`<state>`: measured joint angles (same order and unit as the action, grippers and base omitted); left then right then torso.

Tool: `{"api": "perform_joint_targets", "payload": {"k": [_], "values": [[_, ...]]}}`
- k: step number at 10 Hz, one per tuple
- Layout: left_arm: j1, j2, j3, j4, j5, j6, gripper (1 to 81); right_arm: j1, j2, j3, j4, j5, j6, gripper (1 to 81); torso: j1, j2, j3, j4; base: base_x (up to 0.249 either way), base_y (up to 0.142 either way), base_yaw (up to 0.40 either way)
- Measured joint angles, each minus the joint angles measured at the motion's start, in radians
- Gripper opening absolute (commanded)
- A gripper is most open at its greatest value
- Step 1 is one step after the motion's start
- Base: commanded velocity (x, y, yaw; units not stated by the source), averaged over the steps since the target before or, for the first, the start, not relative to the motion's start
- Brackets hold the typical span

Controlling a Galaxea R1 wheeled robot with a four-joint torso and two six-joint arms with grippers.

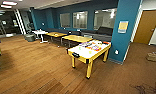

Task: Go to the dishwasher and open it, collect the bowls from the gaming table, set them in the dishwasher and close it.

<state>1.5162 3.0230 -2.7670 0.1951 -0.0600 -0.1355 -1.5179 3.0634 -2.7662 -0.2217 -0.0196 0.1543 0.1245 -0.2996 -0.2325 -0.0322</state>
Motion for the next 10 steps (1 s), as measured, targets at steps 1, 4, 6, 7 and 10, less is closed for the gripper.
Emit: {"api": "perform_joint_targets", "payload": {"k": [1,4,6,7,10], "values": [[0.0,0.0,0.0,0.0,0.0,0.0,81.1,0.0,0.0,0.0,0.0,0.0,0.0,81.1,0.0,0.0,0.0,0.0,0.0,0.0,-0.398],[-0.003,-0.001,0.0,0.0,0.0,0.0,81.1,0.0,0.0,0.0,0.0,-0.001,0.0,81.1,0.0,0.0,0.0,0.0,0.0,0.0,-0.354],[-0.005,-0.001,0.0,0.0,0.0,0.0,81.1,0.0,0.0,0.0,0.0,0.0,0.0,81.1,0.0,0.0,0.0,0.0,0.0,0.0,-0.155],[-0.005,0.0,0.0,0.0,0.0,0.0,81.1,0.0,0.0,0.0,0.0,-0.001,0.0,81.1,0.0,0.0,0.0,0.0,0.0,0.0,0.0],[-0.004,0.0,0.002,0.0,0.0,0.0,81.1,0.001,0.001,0.0,0.0,0.0,0.0,81.1,0.0,0.0,0.0,0.0,0.0,0.0,0.0]]}}
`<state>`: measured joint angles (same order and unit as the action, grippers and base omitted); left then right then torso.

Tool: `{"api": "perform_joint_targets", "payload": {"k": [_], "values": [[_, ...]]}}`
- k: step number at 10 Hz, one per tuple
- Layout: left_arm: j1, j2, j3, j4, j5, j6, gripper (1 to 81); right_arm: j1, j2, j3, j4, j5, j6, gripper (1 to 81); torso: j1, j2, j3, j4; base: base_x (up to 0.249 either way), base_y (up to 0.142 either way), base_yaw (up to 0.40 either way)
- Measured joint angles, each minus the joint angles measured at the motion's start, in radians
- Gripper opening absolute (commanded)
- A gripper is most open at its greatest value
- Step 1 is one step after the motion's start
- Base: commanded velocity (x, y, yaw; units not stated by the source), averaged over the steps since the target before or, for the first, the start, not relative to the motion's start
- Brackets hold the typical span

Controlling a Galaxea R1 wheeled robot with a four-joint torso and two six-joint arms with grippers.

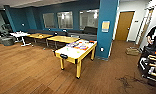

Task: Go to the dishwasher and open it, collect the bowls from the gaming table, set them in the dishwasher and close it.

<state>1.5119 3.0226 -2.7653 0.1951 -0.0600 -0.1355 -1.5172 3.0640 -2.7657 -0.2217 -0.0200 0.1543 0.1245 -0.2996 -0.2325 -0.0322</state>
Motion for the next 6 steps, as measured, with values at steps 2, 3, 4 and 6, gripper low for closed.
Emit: {"api": "perform_joint_targets", "payload": {"k": [2,3,4,6], "values": [[0.001,0.0,0.0,0.0,0.0,0.0,81.1,-0.001,0.0,0.0,0.0,0.0,0.0,81.1,0.0,0.0,0.0,0.0,0.0,0.0,0.0],[0.001,0.0,0.0,0.0,0.0,0.0,81.1,0.0,0.0,0.0,0.0,0.0,0.0,81.1,0.0,0.0,0.0,0.0,0.0,0.0,0.0],[0.002,0.001,0.0,0.0,0.0,0.0,81.1,0.0,0.0,0.0,0.0,0.0,0.0,81.1,0.0,0.0,0.0,0.0,0.0,0.0,0.0],[0.002,0.004,0.001,0.0,0.0,0.0,81.1,-0.001,0.0,0.0,0.0,0.0,0.0,81.1,0.0,0.0,0.0,0.0,0.0,0.0,0.0]]}}
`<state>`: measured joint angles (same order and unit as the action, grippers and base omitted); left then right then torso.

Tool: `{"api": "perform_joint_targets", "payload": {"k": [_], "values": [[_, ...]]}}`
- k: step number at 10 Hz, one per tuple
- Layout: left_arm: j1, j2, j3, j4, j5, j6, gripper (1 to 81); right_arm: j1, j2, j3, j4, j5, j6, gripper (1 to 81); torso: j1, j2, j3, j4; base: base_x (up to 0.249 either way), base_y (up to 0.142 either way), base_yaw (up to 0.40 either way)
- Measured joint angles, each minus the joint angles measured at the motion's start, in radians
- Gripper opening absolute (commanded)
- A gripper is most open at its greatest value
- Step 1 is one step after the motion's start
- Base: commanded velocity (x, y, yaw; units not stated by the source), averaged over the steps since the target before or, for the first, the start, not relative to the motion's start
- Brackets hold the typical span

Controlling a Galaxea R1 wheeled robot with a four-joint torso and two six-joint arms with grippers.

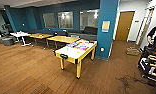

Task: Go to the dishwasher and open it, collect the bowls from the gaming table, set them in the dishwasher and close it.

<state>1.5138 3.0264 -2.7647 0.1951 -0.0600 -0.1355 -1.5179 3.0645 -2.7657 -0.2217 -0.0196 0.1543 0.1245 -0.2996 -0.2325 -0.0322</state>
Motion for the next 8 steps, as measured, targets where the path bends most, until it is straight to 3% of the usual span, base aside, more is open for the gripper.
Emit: {"api": "perform_joint_targets", "payload": {"k": [8], "values": [[0.0,0.001,0.0,0.0,-0.005,0.0,81.1,0.003,0.0,0.0,0.0,0.001,0.002,81.1,-0.001,-0.001,0.0,0.0,0.09,0.0,0.0]]}}
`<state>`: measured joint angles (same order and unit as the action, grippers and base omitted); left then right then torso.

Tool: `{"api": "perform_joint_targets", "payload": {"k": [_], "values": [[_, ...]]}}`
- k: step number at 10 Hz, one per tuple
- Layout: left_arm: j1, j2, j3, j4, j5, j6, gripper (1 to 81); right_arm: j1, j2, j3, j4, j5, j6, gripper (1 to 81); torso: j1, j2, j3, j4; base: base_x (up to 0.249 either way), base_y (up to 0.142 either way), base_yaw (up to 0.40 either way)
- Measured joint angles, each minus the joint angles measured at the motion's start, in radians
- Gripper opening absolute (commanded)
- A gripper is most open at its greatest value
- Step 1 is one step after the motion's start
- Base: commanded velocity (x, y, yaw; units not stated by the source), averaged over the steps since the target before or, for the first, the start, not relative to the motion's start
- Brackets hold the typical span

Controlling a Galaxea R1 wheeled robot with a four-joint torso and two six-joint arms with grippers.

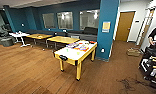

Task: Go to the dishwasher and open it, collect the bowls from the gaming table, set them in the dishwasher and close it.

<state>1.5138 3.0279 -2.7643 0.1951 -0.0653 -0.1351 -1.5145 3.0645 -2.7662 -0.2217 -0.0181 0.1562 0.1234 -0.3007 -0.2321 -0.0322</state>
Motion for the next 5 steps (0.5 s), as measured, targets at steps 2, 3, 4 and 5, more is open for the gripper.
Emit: {"api": "perform_joint_targets", "payload": {"k": [2,3,4,5], "values": [[0.005,0.0,0.0,0.0,0.003,0.0,81.1,-0.006,0.0,0.0,0.0,-0.002,0.0,81.1,0.001,0.0,0.0,0.0,0.122,0.0,0.0],[0.005,0.0,0.0,0.0,0.003,0.0,81.1,-0.006,0.0,0.0,0.0,-0.001,0.0,81.1,0.0,0.0,0.0,0.0,0.124,0.0,0.0],[0.005,0.0,0.0,0.0,0.003,0.0,81.1,-0.006,0.0,0.0,0.0,-0.002,0.0,81.1,0.001,0.0,0.0,0.0,0.124,0.0,0.0],[0.005,0.0,0.0,0.0,0.002,0.0,81.1,-0.006,0.0,0.0,0.0,-0.001,0.0,81.1,0.001,0.0,0.0,0.0,0.124,0.0,0.0]]}}
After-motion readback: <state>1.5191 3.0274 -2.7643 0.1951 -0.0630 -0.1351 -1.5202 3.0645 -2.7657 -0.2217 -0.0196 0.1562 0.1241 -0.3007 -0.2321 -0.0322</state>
